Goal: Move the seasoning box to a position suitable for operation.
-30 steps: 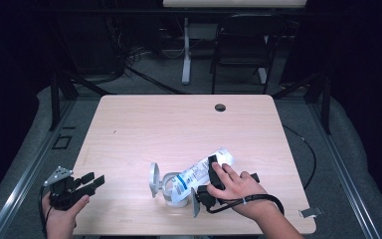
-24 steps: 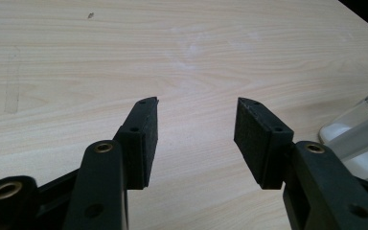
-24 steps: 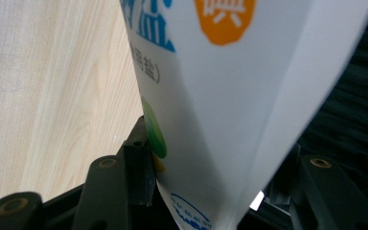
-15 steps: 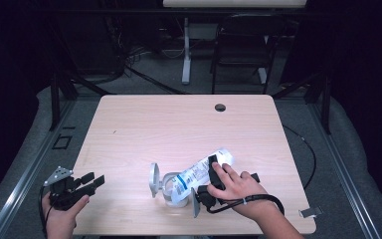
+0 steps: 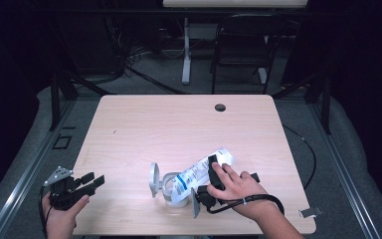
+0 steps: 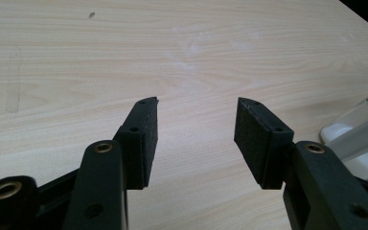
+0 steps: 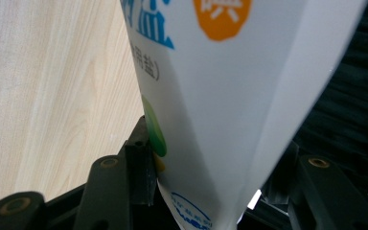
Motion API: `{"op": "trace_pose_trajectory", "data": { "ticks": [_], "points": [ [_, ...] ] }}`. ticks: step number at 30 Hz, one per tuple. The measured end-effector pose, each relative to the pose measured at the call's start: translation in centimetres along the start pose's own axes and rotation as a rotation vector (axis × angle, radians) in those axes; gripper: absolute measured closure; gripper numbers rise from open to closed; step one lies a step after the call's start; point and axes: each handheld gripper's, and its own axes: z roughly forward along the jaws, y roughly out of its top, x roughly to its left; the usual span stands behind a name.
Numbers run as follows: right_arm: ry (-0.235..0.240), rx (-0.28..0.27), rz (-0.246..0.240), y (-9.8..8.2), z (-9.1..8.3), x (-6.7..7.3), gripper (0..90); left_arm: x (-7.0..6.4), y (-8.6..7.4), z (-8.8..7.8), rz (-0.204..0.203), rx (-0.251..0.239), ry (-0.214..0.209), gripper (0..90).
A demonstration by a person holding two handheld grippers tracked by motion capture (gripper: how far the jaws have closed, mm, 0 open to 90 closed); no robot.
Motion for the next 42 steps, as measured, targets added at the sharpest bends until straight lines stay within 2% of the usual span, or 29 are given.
{"op": "trace_pose_trajectory", "data": {
  "ticks": [28, 36, 37, 39, 42],
  "points": [
    [0.005, -0.006, 0.011, -0.02, -0.06, -0.17, 53.4, 0.03, -0.01, -0.04, -0.002, -0.002, 0.0, 50.8],
    [0.003, -0.003, 0.006, -0.03, -0.14, -0.25, 53.9, 0.07, -0.02, -0.03, -0.001, 0.002, 0.001, 50.8],
    [0.0, 0.012, -0.006, 0.03, -0.25, -0.35, 54.0, 0.07, -0.02, -0.03, -0.003, 0.002, 0.002, 50.8],
    [0.002, -0.012, 0.014, -0.04, -0.07, -0.22, 54.3, 0.08, -0.03, -0.03, -0.003, 0.002, 0.002, 50.8],
    [-0.002, -0.001, 0.005, 0.0, -0.17, -0.31, 54.7, 0.08, -0.04, -0.02, -0.003, 0.002, 0.003, 50.9]
  ]
}}
